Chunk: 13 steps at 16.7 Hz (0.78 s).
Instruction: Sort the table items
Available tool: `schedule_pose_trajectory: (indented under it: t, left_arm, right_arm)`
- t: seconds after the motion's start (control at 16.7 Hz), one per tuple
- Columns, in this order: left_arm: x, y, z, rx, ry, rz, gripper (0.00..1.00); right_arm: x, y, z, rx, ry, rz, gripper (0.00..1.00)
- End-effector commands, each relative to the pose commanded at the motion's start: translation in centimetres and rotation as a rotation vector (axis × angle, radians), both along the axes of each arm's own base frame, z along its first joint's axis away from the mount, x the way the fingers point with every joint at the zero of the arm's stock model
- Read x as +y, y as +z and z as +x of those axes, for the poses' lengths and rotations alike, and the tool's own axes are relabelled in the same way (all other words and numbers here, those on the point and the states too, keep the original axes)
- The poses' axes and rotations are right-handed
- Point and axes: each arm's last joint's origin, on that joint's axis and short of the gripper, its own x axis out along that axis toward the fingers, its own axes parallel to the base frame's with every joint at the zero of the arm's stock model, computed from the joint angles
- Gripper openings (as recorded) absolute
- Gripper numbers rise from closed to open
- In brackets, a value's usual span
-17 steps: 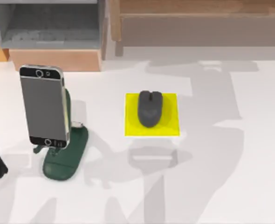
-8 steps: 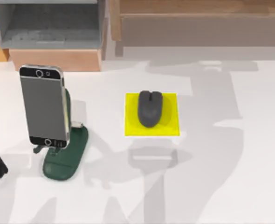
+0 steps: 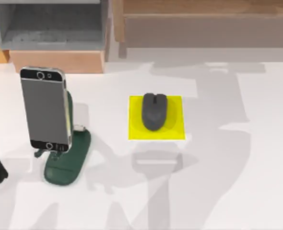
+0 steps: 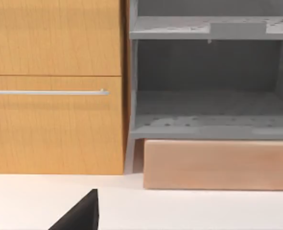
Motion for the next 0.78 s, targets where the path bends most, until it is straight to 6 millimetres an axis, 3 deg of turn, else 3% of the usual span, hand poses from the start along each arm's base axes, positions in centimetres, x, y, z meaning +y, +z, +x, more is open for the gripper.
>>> schedule_pose_trajectory:
  t: [0.42,0.78]
  left_arm:
    - [0.00,0.00,0.00,0.000,0.000,0.000,1.00]
    - [0.00,0.00,0.00,0.000,0.000,0.000,1.00]
  right_arm:
    - [0.00,0.00,0.00,0.000,0.000,0.000,0.98]
    - [0.00,0.00,0.00,0.000,0.000,0.000,1.00]
